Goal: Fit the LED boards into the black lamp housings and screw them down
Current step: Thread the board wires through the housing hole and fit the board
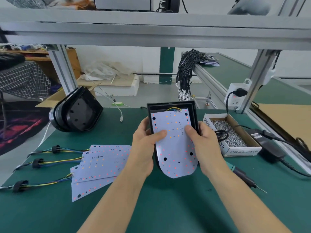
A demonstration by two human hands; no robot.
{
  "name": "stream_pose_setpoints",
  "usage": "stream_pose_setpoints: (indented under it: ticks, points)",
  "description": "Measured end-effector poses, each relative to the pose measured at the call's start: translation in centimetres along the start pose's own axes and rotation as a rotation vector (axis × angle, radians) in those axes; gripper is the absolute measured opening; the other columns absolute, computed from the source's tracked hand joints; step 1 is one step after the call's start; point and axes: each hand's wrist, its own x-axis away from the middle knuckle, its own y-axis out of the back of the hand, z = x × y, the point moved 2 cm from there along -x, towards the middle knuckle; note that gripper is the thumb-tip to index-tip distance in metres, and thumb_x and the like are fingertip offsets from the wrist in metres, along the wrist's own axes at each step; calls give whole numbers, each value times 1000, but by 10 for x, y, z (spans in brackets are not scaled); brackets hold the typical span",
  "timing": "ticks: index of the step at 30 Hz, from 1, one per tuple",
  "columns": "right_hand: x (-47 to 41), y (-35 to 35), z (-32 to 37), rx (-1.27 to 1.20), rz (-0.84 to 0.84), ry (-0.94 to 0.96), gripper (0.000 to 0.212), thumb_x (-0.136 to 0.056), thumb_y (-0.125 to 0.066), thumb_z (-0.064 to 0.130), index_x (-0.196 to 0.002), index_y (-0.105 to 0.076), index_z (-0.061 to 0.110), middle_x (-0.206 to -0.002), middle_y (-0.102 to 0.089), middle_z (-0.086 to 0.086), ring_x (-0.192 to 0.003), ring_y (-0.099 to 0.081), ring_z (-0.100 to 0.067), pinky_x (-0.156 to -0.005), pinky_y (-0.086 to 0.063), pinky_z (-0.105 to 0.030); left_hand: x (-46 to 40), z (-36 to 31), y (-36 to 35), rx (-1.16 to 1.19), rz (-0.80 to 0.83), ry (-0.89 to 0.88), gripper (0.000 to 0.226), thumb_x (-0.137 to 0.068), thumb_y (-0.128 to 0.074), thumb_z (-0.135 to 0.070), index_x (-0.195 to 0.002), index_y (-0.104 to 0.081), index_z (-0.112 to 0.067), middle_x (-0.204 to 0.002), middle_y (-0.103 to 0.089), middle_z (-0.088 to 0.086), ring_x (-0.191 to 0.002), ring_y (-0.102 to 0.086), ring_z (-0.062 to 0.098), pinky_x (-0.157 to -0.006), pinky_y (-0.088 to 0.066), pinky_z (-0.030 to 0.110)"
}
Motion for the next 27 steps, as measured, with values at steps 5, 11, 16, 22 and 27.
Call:
stream_pose_setpoints:
  ticks: [5,11,16,22,27]
  points:
    - [2,1,-1,-16,9,16,7,-94,-59,21,-88,-61,17,-73,-66,18,-63,-57,5,-55,-43,-10,6,1,-4,-84,-84,-120,28,-83,-63,9,-105,-65,-9,-94,-75,3,-82,-71,19,-72,-59,31]
    - [9,-1,11,-150,37,-69,16,-92,-63,21,-88,-66,5,-93,-71,-17,-77,-65,-21,-78,-55,-47,11,3,-8,-99,-124,-154,23,-83,-67,2,-103,-67,-8,-97,-75,8,-88,-70,28,-81,-57,43]
    - [12,1,13,-271,35,-125,29,-85,-70,19,-90,-60,-8,-91,-70,-25,-79,-67,-36,-80,-52,-58,15,4,-4,-102,-73,-130,22,-82,-67,3,-101,-67,-8,-94,-75,6,-83,-72,23,-71,-58,33]
    - [13,2,21,-118,171,-18,39,-77,-70,30,-88,-61,-6,-82,-60,-16,-74,-53,-19,-72,-41,-36,10,-2,-3,19,-134,-28,7,-87,-68,-12,-92,-69,-16,-87,-76,2,-77,-72,17,-62,-57,27]
    - [19,-7,21,-202,127,2,54,-76,-67,34,-90,-51,-15,-80,-58,-28,-74,-50,-22,-71,-42,-39,14,-6,-11,33,-216,-115,6,-82,-71,-11,-80,-70,-16,-83,-70,7,-78,-67,24,-79,-57,49]
